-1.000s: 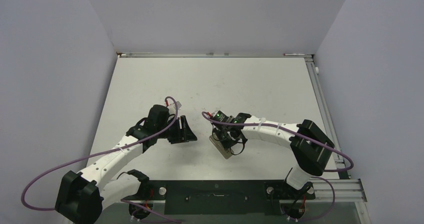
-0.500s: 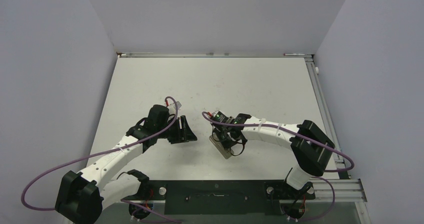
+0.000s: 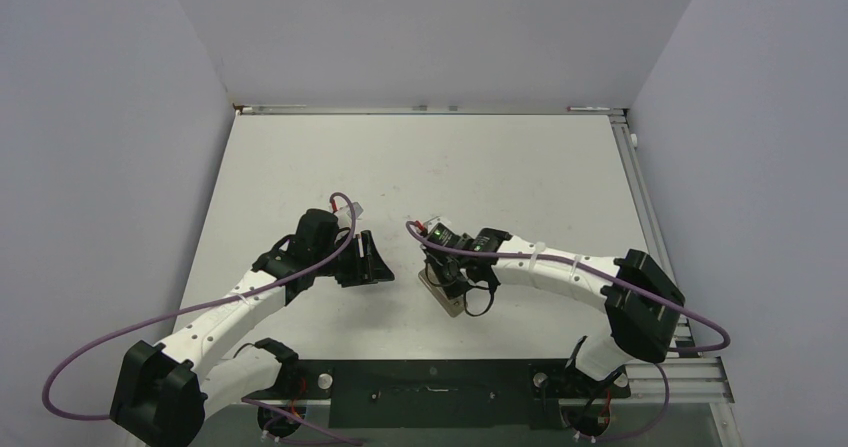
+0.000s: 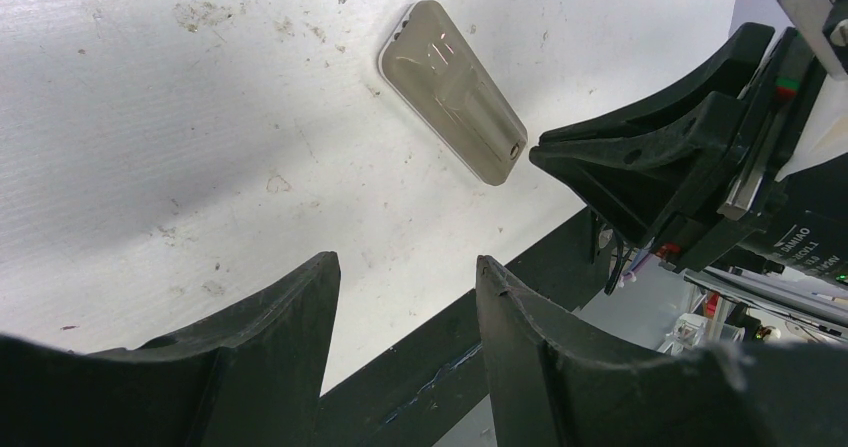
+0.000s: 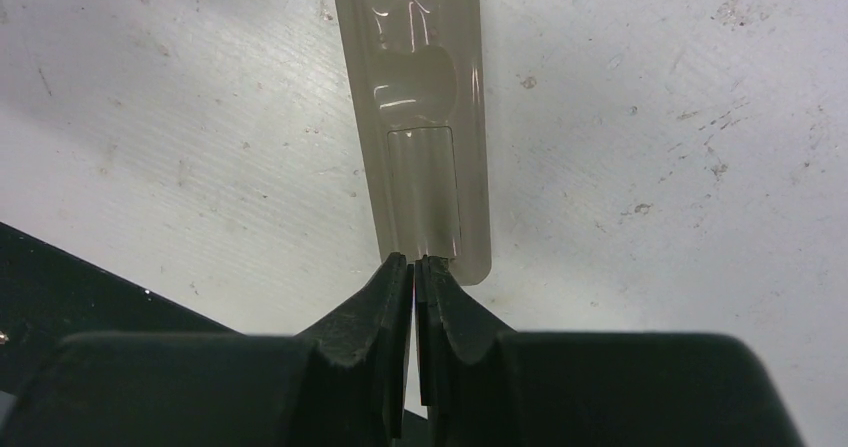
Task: Load the batteries into the remote control
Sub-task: Load the battery cover into the remote control.
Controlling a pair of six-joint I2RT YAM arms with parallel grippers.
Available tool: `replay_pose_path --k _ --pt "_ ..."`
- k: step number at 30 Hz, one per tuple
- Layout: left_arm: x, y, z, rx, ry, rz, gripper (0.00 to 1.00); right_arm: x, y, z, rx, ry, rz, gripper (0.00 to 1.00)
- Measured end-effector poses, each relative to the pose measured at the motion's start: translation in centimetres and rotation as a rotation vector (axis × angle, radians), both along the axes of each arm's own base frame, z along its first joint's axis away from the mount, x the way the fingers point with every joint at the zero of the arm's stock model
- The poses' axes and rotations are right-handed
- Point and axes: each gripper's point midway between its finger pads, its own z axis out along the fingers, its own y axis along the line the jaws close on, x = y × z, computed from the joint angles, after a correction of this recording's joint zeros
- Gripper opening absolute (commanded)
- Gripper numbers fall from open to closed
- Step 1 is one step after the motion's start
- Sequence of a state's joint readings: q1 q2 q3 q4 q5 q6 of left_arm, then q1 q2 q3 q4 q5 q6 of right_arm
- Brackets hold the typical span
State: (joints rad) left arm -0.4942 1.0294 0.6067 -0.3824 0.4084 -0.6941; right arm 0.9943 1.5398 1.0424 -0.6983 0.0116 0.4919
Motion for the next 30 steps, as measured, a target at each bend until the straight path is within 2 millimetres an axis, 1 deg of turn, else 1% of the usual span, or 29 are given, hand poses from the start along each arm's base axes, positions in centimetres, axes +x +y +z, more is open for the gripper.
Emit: replay_pose_path --k 4,7,13,17,30 --pt "0.0 0.0 0.0 0.0 0.0 0.0 0.49 0.0 0.1 0.0 0.003 -0.001 -0.002 0.09" --pt "0.0 0.0 0.0 0.0 0.0 0.0 0.49 -0.1 0.0 -0.5 0.002 0.001 -0.005 0.09" --pt "0.0 0.0 0.0 0.0 0.0 0.0 0.5 -1.1 -1.2 -3.1 -0.033 0.038 -0.017 0.09" --pt "0.0 0.0 0.0 0.0 0.0 0.0 0.49 -0.8 -0.4 -3.1 0.005 0.027 -0.016 0.09" --pt "0.0 0.0 0.0 0.001 0.001 0.0 0.49 -0.6 -0.3 -3.0 0.006 0.019 -0.018 0.09"
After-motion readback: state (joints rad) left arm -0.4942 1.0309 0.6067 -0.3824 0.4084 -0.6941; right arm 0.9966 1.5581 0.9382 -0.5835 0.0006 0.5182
